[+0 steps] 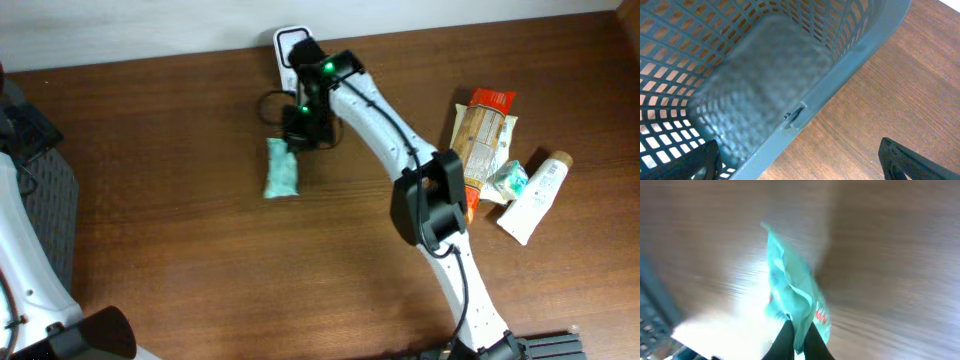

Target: Scan the item barcode

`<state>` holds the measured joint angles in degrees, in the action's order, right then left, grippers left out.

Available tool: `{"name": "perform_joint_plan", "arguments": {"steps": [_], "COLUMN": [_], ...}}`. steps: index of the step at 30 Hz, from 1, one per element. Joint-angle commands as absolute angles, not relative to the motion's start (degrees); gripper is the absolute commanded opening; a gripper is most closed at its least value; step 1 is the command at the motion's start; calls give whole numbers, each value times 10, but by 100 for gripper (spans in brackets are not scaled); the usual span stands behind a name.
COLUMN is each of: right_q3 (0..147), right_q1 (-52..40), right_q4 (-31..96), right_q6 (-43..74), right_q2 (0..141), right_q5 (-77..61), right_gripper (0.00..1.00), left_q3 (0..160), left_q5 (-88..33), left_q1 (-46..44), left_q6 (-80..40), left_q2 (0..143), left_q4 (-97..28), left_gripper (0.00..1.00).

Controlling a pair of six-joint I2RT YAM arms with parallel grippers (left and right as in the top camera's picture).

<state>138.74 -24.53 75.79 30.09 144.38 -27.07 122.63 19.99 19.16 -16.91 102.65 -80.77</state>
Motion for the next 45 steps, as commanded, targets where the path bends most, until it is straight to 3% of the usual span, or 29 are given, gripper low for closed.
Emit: {"name": "perform_joint_plan", "arguments": {"steps": [1, 2, 3, 5, 8, 10, 11, 14, 19, 21, 29, 36, 45], "right_q3": [1388, 1388, 1388, 1399, 1452, 1506, 1525, 1591, 1628, 1618, 1607, 1553, 1404], "right_q1": [-251, -250, -246, -239, -220, -201, -196, -170, -136, -112, -118, -177, -182], "right_q4": [818, 847, 872, 906, 967, 973, 973, 956, 885, 870, 853, 860, 859], "right_q6": [212, 210, 175, 135, 54, -58, -94, -235, -311, -351, -355, -358, -358], "right_q2": [1436, 1436, 1436, 1432, 1427, 1421, 1421, 1421, 1421, 1433, 1562, 1608, 1608], "right_q5": [-244, -229, -223, -222, -222, -219, -218, -239, -124, -215, -422, -392, -381], "right_gripper": [4, 5, 27, 53, 74, 96, 99, 99, 99, 99, 100, 93, 76], "left_q3": [1231, 1231, 1231, 1231, 1231, 1231, 1231, 1231, 1231, 1231, 1231, 1231, 1231], "left_q5": [204, 204, 204, 204, 204, 204, 204, 204, 204, 204, 204, 204, 204], "left_q1": [193, 193, 193, 193, 193, 193, 193, 193, 193, 193, 193, 193, 193], "left_q6": [-171, -171, -171, -171, -171, -171, -171, -171, -171, -171, -171, -171, -171], "left_q2": [1024, 1024, 1024, 1024, 1024, 1024, 1024, 1024, 1024, 1024, 1024, 1024, 1024], "left_q4": [-807, -807, -807, -807, -807, -807, -807, -807, -807, -807, -807, -807, -807], "left_gripper": [99, 99, 99, 99, 99, 99, 99, 99, 99, 99, 99, 99, 99]}}
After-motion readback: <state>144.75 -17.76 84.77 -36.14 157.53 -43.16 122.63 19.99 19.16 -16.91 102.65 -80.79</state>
